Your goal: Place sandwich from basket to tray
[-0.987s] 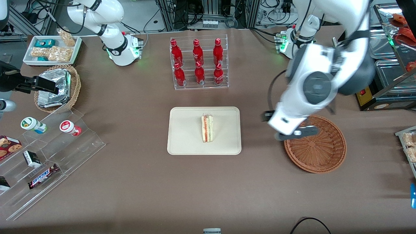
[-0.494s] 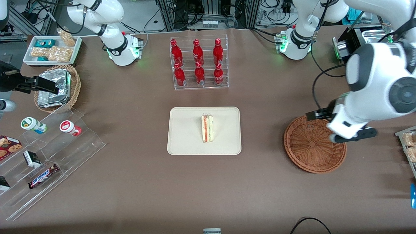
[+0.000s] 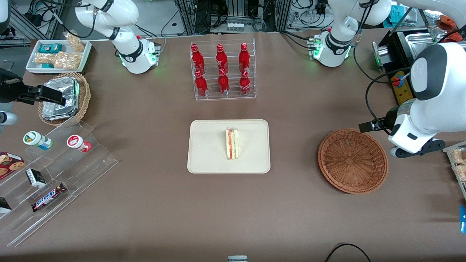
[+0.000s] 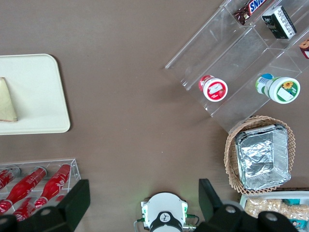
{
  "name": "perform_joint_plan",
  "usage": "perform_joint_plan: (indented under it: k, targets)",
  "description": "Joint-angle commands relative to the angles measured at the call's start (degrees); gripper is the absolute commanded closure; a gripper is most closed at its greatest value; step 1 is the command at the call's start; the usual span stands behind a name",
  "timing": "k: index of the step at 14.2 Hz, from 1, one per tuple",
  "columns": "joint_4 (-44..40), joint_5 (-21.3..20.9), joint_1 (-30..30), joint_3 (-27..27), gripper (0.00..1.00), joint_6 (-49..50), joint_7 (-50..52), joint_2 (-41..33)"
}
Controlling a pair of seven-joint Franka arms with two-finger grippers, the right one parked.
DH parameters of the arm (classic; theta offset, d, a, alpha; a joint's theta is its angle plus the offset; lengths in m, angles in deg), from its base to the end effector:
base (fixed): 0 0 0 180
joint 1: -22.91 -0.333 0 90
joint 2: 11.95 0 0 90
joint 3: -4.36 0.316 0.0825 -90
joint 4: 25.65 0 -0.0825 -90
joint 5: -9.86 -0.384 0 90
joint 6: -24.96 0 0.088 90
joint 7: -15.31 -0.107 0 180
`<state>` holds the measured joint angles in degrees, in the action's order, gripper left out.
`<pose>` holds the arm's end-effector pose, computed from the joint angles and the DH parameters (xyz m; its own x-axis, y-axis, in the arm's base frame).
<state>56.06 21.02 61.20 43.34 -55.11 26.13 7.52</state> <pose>0.6065 -0.0730 0.5155 0.9386 0.1996 -0.2813 0.1868 -0.9798 -0.0720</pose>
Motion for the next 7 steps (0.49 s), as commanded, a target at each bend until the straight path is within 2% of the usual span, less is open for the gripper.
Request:
perform_joint_plan:
  k: [1, 5, 6, 7]
  targets:
    - [0.4, 0.8, 0.7, 0.1, 0.00, 1.8, 0.4, -2.1]
    - [0.4, 0.9, 0.4, -0.2, 0.00, 3.4, 0.5, -4.1]
    - [0.4, 0.9, -5.5, -3.3, 0.00, 3.6, 0.4, -4.3]
    - [-0.6, 0.6, -12.5, -12.5, 0.00, 4.5, 0.7, -5.5]
